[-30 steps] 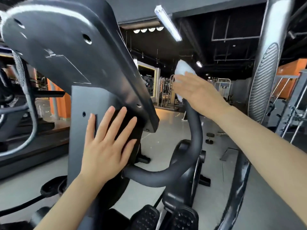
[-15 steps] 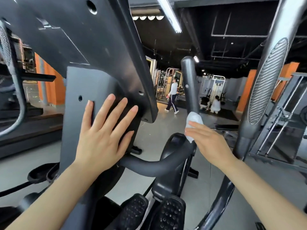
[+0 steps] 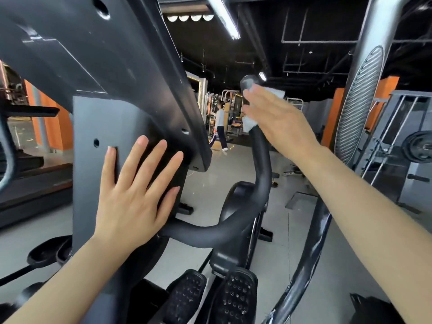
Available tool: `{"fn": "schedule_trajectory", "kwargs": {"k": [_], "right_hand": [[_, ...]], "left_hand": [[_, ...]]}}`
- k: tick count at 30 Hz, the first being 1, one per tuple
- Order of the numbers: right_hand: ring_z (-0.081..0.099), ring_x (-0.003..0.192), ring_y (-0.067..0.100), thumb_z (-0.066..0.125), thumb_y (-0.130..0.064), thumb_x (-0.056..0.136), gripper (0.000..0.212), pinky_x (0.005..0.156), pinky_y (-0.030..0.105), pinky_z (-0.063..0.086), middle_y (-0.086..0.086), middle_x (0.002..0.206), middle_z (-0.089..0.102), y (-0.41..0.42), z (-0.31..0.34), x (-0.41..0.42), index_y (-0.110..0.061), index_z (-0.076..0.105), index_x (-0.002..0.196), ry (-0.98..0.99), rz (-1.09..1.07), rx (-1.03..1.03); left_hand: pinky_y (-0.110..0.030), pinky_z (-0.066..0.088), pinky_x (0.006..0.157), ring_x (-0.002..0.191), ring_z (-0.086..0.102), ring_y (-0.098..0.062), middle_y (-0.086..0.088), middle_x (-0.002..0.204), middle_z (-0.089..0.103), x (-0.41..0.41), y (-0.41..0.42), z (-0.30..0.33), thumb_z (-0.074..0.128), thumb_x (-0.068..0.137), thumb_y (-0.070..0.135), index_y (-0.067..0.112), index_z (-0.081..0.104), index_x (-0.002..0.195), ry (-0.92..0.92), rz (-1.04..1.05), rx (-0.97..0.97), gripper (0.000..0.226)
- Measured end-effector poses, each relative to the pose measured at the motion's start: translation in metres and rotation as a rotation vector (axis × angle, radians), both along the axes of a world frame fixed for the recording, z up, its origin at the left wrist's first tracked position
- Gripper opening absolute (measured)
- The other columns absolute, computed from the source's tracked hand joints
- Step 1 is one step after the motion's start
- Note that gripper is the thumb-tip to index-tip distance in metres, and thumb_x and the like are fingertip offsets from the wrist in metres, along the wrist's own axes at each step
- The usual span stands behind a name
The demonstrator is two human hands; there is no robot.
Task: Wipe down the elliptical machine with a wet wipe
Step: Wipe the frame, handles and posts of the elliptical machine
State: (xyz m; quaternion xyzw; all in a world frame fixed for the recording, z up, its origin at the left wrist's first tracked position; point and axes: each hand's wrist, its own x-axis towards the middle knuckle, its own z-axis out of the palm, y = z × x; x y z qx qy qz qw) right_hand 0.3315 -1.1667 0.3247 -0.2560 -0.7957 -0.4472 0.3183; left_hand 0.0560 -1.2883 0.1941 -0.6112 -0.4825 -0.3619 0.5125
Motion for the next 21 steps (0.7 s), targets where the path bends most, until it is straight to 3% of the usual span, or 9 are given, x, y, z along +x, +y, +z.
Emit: {"fn": "schedule_trajectory", "kwargs": {"k": [3,8,10,13,15,18,21], "right_hand": [[0.044,0.134,0.028,0.055,0.009,0.084,0.051,0.099,0.048,0.049,0.013,0.144,0.048,0.006,-0.04,0.023,-0.006,0.054,0.133,0.043,0.008,-0.064],[0.044,0.133,0.026,0.059,0.019,0.078,0.054,0.11,0.025,0.035,0.015,0.141,0.05,0.0,-0.109,0.032,-0.003,0.06,0.128,0.221,0.054,-0.182],[0.042,0.132,0.022,0.056,0.021,0.078,0.056,0.113,0.015,0.024,0.012,0.144,0.046,-0.01,-0.149,0.031,-0.004,0.06,0.127,0.363,0.08,-0.287],[0.047,0.121,0.008,0.052,0.02,0.083,0.061,0.098,0.002,0.03,0.001,0.148,0.037,-0.039,-0.197,0.017,-0.008,0.053,0.137,0.692,0.095,-0.497],[0.044,0.12,-0.006,0.047,0.014,0.088,0.053,0.092,-0.007,0.028,-0.003,0.145,0.042,-0.053,-0.208,0.01,-0.008,0.054,0.136,0.851,0.122,-0.587],[0.046,0.125,0.003,0.05,0.005,0.093,0.039,0.104,0.005,0.029,-0.004,0.14,0.049,-0.061,-0.188,0.01,-0.011,0.062,0.126,0.808,0.142,-0.504],[0.049,0.122,0.024,0.057,0.003,0.091,0.025,0.104,0.022,0.036,0.02,0.128,0.06,-0.054,-0.119,0.003,-0.001,0.068,0.113,0.511,0.214,-0.154]], "left_hand": [[-0.062,0.022,0.111,0.141,0.031,-0.036,-0.015,0.145,0.049,0.0,0.001,-0.001,0.05,0.096,0.034,0.015,0.049,0.143,-0.002,-0.002,0.011,0.051],[-0.062,0.022,0.11,0.14,0.032,-0.037,-0.015,0.143,0.05,0.001,0.002,-0.001,0.049,0.096,0.035,0.015,0.05,0.142,0.003,0.004,0.022,0.049],[-0.063,0.023,0.109,0.14,0.032,-0.038,-0.015,0.143,0.05,0.001,0.003,-0.002,0.05,0.096,0.034,0.015,0.05,0.142,0.004,0.005,0.026,0.049],[-0.063,0.022,0.11,0.14,0.031,-0.038,-0.015,0.144,0.05,0.001,0.003,-0.001,0.05,0.097,0.034,0.016,0.049,0.142,0.004,0.004,0.023,0.049],[-0.063,0.021,0.11,0.14,0.031,-0.038,-0.015,0.144,0.049,0.001,0.002,-0.001,0.05,0.097,0.034,0.016,0.049,0.143,0.002,0.002,0.016,0.049],[-0.063,0.02,0.111,0.141,0.03,-0.038,-0.016,0.144,0.049,0.002,0.001,-0.002,0.049,0.097,0.034,0.016,0.049,0.143,-0.001,0.002,0.0,0.049],[-0.063,0.02,0.111,0.141,0.03,-0.038,-0.016,0.144,0.049,0.002,0.0,-0.002,0.049,0.097,0.034,0.016,0.05,0.142,-0.003,-0.001,-0.011,0.048]]}}
